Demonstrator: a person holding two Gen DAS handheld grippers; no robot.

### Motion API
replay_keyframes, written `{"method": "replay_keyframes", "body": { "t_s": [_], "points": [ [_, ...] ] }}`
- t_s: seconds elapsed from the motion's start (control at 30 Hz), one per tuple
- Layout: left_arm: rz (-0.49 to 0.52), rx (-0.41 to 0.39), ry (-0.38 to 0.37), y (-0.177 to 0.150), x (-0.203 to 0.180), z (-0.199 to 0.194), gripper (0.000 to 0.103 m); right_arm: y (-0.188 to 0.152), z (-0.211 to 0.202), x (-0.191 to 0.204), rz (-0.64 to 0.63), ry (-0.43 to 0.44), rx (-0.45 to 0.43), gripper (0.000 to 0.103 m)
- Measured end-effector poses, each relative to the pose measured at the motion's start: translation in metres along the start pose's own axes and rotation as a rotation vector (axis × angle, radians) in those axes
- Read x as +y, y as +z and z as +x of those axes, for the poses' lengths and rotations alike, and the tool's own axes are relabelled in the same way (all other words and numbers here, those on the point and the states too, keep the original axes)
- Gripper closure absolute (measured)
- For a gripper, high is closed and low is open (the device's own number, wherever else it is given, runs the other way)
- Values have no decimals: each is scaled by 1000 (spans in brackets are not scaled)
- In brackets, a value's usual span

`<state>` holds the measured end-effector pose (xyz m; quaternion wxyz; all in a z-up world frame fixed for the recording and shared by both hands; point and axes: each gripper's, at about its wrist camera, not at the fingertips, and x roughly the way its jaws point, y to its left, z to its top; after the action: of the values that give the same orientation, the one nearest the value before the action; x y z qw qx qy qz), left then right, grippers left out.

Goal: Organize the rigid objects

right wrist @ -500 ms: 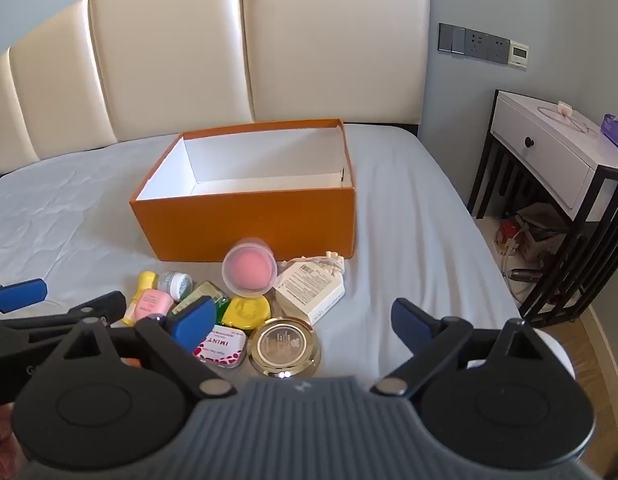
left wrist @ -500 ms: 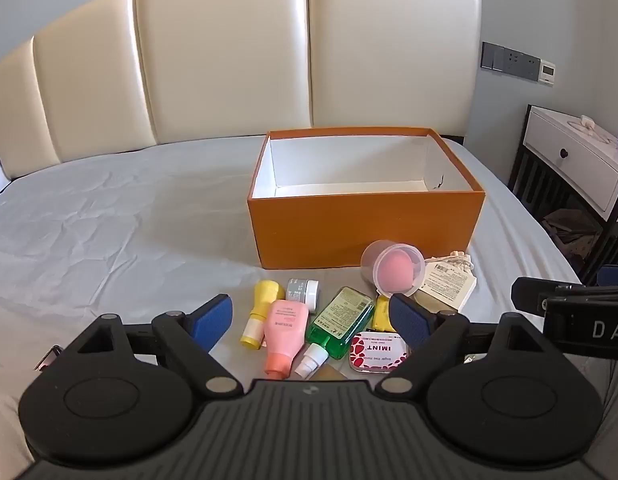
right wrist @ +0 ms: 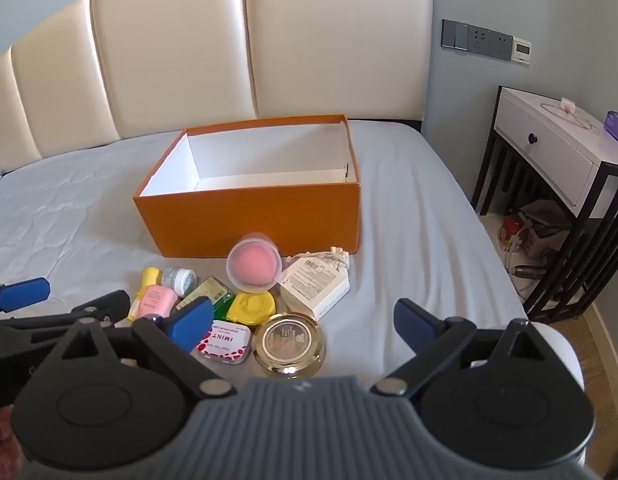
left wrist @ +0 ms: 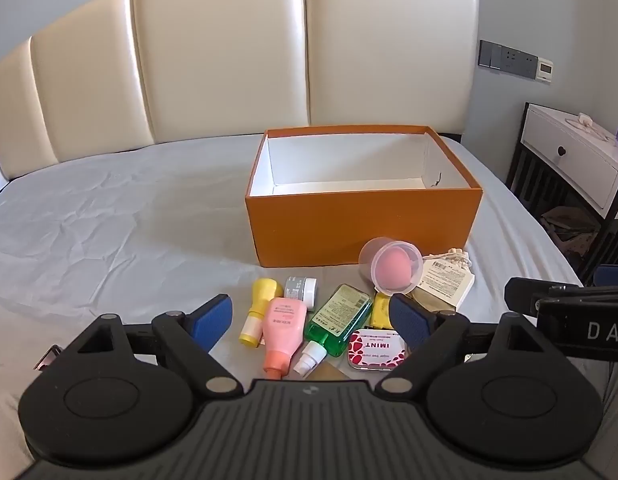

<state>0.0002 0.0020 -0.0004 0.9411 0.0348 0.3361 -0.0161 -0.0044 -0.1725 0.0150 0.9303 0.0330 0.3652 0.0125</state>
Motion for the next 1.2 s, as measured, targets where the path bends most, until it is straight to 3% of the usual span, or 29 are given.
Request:
{"method": "replay_keyframes", "body": {
  "t_s": [1.2],
  "points": [
    [-4, 13, 8, -1, -2, 1, 0, 1, 3, 1, -6, -3, 13, 6]
  ]
}}
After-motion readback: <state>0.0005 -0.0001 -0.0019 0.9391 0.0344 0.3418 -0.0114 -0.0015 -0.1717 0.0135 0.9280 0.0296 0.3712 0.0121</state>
